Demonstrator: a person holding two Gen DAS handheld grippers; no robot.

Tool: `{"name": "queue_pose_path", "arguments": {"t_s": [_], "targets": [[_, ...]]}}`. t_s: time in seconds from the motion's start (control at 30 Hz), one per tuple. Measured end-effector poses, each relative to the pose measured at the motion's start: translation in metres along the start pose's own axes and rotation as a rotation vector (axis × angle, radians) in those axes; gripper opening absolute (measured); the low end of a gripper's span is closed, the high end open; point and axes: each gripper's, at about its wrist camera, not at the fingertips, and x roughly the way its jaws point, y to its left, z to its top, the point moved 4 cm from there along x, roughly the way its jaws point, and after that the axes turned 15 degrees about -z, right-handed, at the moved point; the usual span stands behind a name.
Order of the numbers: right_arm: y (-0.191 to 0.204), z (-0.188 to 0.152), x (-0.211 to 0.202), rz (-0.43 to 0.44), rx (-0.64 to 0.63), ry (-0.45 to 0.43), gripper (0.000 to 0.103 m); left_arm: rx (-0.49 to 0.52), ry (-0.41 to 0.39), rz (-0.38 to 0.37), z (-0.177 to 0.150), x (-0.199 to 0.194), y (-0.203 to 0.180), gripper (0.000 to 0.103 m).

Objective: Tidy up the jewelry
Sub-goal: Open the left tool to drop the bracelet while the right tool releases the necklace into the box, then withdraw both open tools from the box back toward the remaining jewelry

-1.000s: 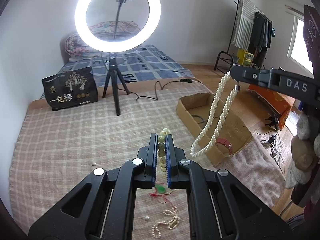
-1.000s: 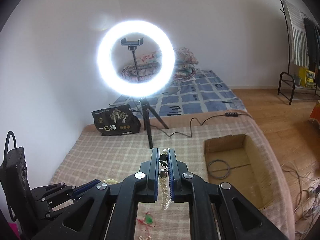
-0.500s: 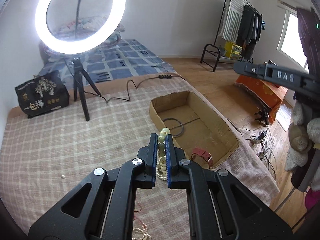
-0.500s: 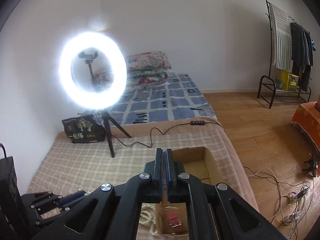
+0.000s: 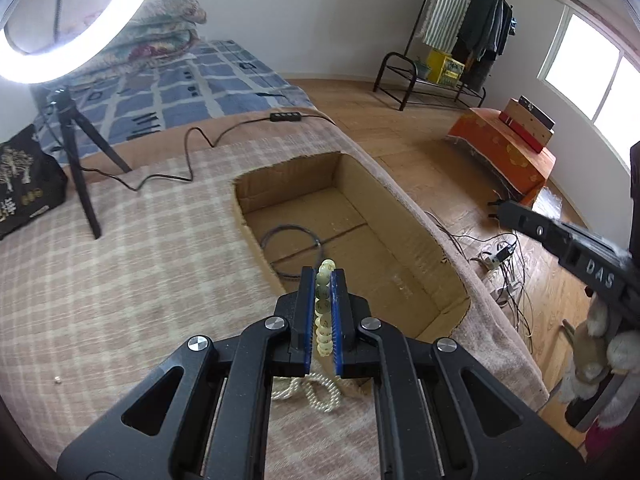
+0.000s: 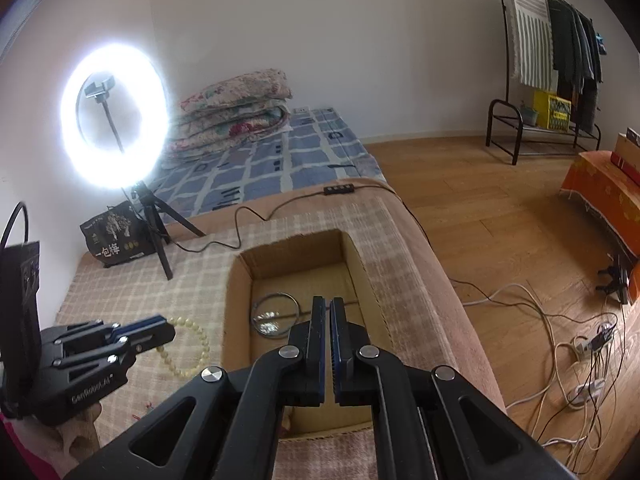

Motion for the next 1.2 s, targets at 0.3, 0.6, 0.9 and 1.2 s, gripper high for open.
{"name": "queue_pose_path", "arguments": {"t_s": [0.3, 0.6, 0.9, 1.2], "targets": [[-0.014, -0.024, 0.013, -0.003, 0.009, 0.035, 0.0, 0.021, 0.034, -0.019, 0.014, 0.038, -0.015, 0.005], [-0.016, -0.04, 0.014, 0.017, 0.002, 0.043, 0.029, 0.061, 0.015, -0.006, 0.019, 0.032, -0.022, 0.054], [-0.004, -0.063, -0.006, 0.048, -0.003, 0.029, 0.07, 0.076, -0.02, 0.035, 0.019, -0.018, 0.005, 0.064], [0.027, -0.096, -0.024, 0.109, -0.044, 0.054, 0.08, 0.06, -0.052, 0.115, -0.01, -0.1, 0.043, 0.064]]}}
